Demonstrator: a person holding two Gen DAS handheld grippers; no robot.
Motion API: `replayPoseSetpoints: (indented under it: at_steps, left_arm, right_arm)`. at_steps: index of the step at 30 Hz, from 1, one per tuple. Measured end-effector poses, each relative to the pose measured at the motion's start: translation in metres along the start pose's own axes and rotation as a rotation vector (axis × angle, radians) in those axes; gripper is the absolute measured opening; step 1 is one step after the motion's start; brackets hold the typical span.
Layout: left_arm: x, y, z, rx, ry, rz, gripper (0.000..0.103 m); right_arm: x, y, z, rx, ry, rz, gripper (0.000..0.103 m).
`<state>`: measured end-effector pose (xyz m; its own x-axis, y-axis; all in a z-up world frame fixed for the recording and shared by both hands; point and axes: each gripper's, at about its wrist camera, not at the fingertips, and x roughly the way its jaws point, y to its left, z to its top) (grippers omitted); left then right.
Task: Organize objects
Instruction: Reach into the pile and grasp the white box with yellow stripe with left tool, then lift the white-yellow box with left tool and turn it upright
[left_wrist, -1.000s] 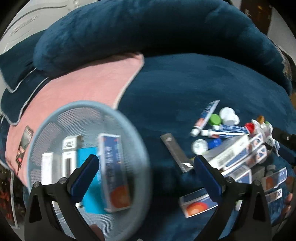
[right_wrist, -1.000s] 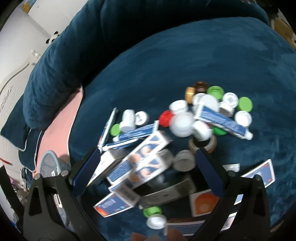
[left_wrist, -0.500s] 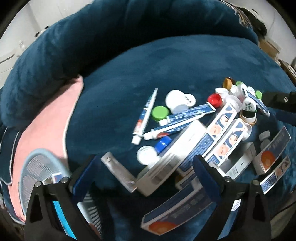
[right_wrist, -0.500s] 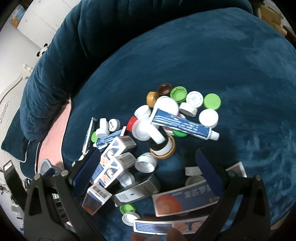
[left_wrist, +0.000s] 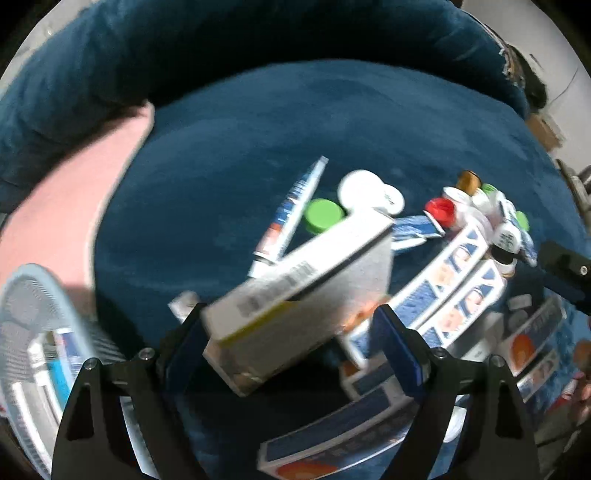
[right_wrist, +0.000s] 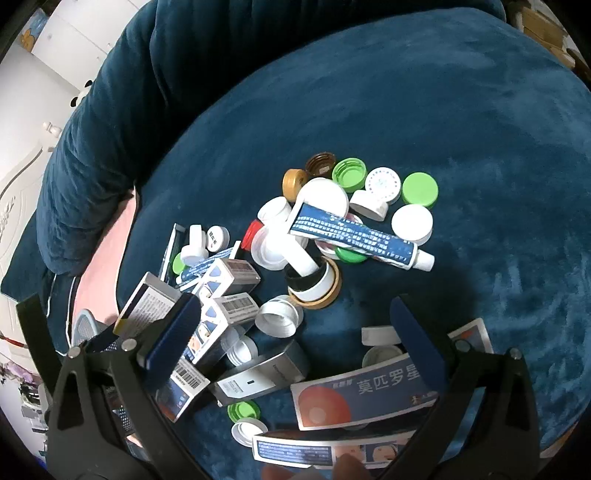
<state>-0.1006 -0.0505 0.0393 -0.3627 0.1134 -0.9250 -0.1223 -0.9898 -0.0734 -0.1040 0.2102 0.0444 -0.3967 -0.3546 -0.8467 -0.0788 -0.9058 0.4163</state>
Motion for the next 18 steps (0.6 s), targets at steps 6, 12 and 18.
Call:
replayPoseSetpoints:
  at_steps: [6,12,18]
  left_arm:
    - [-0.008,0.007,-0.001,-0.076,-0.025,-0.059,0.051]
    - [-0.026,0.017,-0.002,-0.122,-0.094,-0.077,0.042]
    - [-0.034,0.018,-0.004,-0.127,-0.097,-0.124,0.038]
  right_arm:
    - [0.001,0.0,-0.001,-0.003,0.0,-0.005,0.103]
    - [0.003,0.001,-0.001,-0.007,0.005,-0.007,0.103]
    - [0.004,0.003,-0.004,-0.018,0.007,-0.008,0.103]
